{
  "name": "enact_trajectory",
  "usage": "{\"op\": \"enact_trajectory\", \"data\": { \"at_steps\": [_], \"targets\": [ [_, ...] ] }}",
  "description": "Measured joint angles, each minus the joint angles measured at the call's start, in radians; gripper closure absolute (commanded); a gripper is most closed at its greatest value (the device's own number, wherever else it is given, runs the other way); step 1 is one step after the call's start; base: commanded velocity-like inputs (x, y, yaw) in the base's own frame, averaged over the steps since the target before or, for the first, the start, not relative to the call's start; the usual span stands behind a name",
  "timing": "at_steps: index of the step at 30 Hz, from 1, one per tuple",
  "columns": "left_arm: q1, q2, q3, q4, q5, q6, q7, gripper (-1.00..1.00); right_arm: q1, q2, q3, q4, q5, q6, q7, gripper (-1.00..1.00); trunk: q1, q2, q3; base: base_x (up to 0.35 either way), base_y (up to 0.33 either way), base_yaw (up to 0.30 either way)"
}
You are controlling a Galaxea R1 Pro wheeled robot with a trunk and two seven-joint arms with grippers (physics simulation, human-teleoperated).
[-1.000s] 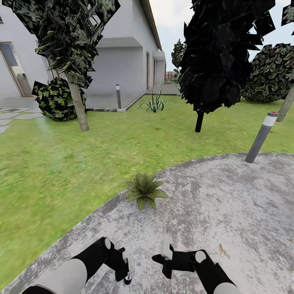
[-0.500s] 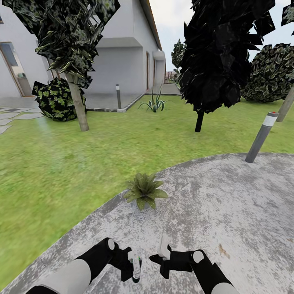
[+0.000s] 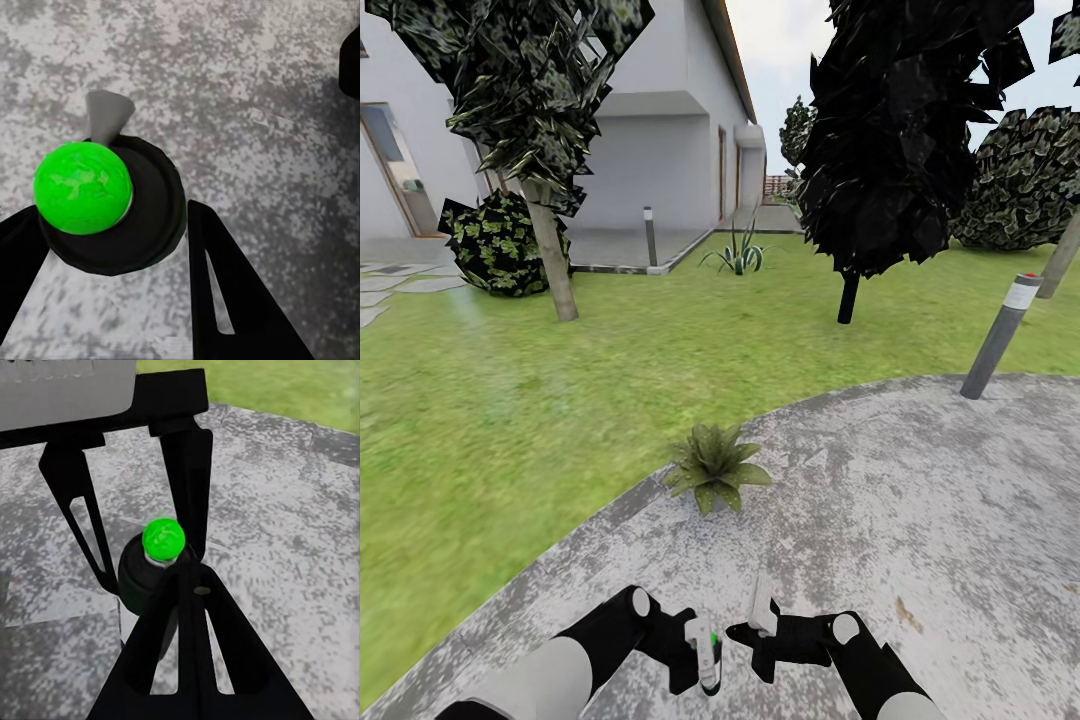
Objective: Pick up the pesticide atomizer in the garden and spray insectifuge to fully cover both potted plants in the garden.
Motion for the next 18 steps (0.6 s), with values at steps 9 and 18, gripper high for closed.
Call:
{"op": "enact_trajectory", "data": {
  "at_steps": [9,18],
  "targets": [
    [0.000,-0.008,0.000,-0.001,0.002,-0.006,0.001,1.00,0.000,0.000,0.000,0.000,0.000,0.000,0.000,1.00,0.000,0.000,0.000,0.000,0.000,0.000],
    [0.000,-0.014,0.000,-0.001,0.003,-0.006,0.001,1.00,0.000,0.000,0.000,0.000,0.000,0.000,0.000,1.00,0.000,0.000,0.000,0.000,0.000,0.000]
  ]
}}
